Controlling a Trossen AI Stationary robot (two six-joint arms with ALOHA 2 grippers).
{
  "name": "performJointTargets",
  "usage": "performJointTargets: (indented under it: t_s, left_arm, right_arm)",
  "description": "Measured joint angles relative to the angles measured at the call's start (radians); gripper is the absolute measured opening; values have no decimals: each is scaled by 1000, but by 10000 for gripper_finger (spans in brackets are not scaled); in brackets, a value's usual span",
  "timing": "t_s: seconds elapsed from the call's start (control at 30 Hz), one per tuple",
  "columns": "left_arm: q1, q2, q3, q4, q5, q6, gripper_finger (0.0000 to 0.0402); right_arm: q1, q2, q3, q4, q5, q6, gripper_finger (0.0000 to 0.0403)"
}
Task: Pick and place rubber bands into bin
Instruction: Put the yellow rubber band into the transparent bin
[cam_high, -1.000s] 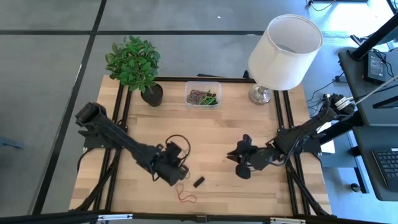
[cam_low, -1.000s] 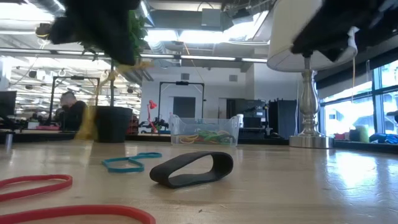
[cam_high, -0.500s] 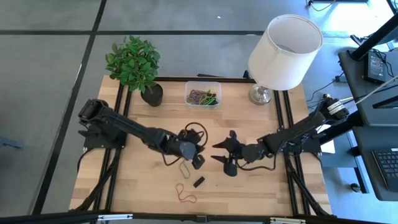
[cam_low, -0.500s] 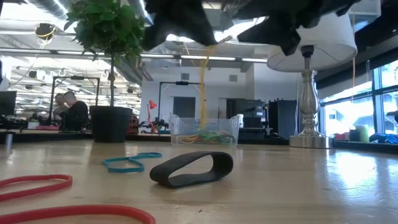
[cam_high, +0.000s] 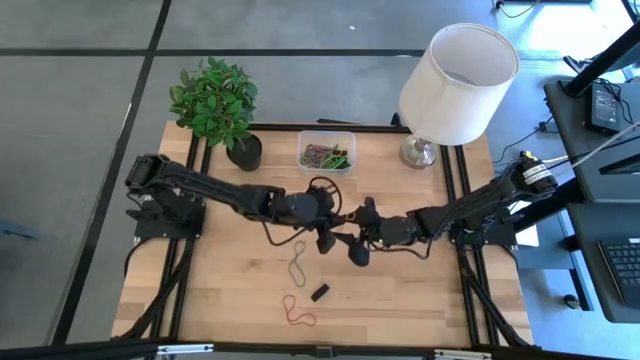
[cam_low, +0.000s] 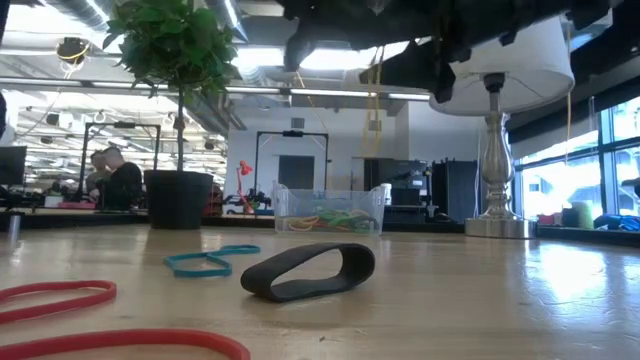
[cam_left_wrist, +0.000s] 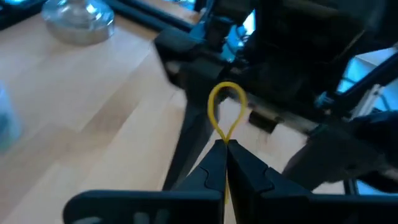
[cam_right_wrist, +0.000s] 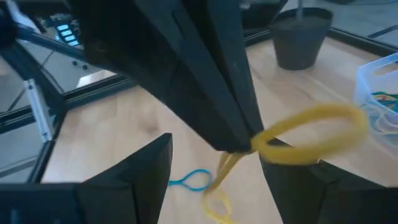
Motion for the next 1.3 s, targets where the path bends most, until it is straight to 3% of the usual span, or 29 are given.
performJointTargets:
  t_s: [0.17,0.37,0.43,0.9,1.1,1.2,1.3]
  left_arm:
    - [58,0,0,33,122,81,3]
    - [123,-22,0,-9,232,181,4]
    - [138,-32,0,-44,264,203,10]
    - [232,-183,0,-507,259,382,114]
    - [216,-286,-29,-676,174,397,117]
    - [198,-345,-108,-672,106,383,107]
    - [183,-403,-214,-665,114,350,93]
  right_arm:
    - [-43,0,0,-2,0,0,195]
    - [-71,0,1,9,0,6,43]
    - [-74,0,10,10,-1,4,13]
    - [-148,0,80,-52,-2,100,3]
    - [-256,7,250,-243,0,13,2]
    - [-332,27,339,-334,0,-9,1]
    - [-414,64,427,-419,1,-51,1]
